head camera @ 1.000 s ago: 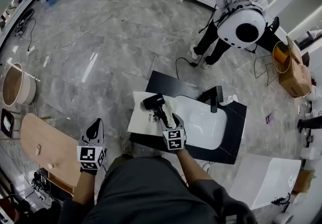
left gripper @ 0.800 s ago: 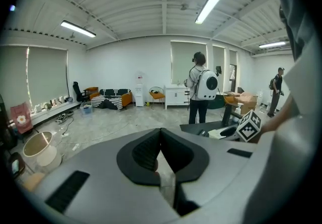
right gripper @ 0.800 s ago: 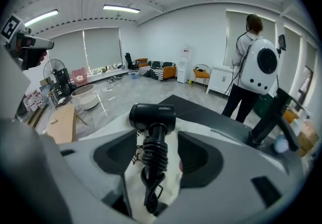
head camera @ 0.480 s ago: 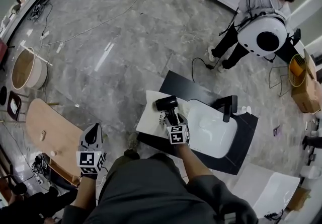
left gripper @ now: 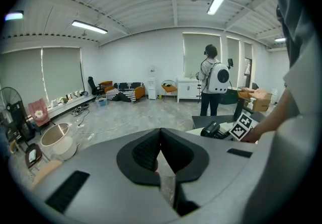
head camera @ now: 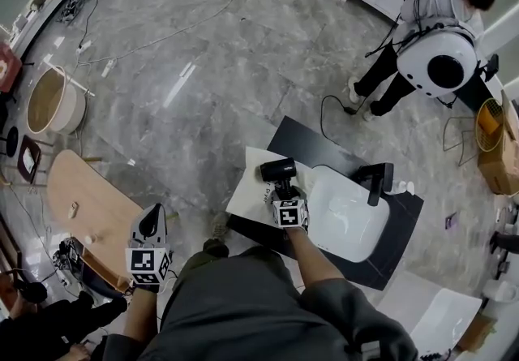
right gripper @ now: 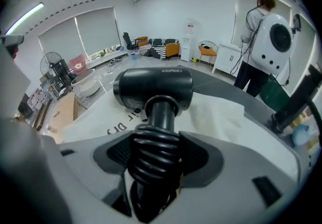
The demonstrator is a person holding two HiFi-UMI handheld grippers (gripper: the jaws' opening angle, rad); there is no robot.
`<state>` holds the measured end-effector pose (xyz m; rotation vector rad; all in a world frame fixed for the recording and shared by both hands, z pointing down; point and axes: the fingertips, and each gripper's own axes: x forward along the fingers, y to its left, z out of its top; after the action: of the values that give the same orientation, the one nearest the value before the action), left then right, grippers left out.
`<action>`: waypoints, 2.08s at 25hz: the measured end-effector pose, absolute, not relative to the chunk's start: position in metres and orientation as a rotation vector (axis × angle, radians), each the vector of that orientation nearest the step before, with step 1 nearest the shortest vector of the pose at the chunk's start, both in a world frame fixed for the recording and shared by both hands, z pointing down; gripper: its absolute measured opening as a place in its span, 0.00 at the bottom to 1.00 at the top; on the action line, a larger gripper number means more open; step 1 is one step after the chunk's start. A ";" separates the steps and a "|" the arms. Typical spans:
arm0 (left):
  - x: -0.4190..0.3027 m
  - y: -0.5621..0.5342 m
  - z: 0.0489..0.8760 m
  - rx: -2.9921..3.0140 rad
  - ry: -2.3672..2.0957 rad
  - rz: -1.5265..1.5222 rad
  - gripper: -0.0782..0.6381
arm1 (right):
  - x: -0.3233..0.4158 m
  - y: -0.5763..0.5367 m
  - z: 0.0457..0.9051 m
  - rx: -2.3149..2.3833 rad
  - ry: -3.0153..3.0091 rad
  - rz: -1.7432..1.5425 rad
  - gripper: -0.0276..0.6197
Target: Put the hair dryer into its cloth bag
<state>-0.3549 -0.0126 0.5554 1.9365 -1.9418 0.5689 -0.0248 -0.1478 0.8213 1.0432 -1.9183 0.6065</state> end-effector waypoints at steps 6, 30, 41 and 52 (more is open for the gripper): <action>-0.348 -0.012 0.561 1.940 -1.917 0.581 0.11 | -0.022 -0.146 0.830 1.052 -1.921 0.630 0.42; -0.327 -0.034 0.563 2.053 -1.837 0.548 0.11 | -0.007 -0.143 0.775 1.152 -1.984 0.589 0.41; -0.277 -0.066 0.564 2.210 -1.704 0.491 0.11 | 0.048 -0.125 0.712 1.326 -1.989 0.557 0.41; -0.256 -0.080 0.565 2.296 -1.611 0.470 0.11 | 0.078 -0.098 0.658 1.483 -1.993 0.535 0.41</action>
<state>-0.2561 -0.0802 0.5650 2.2959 -1.6110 0.4705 0.0776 -0.0984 0.6583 1.4827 -1.9928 0.5353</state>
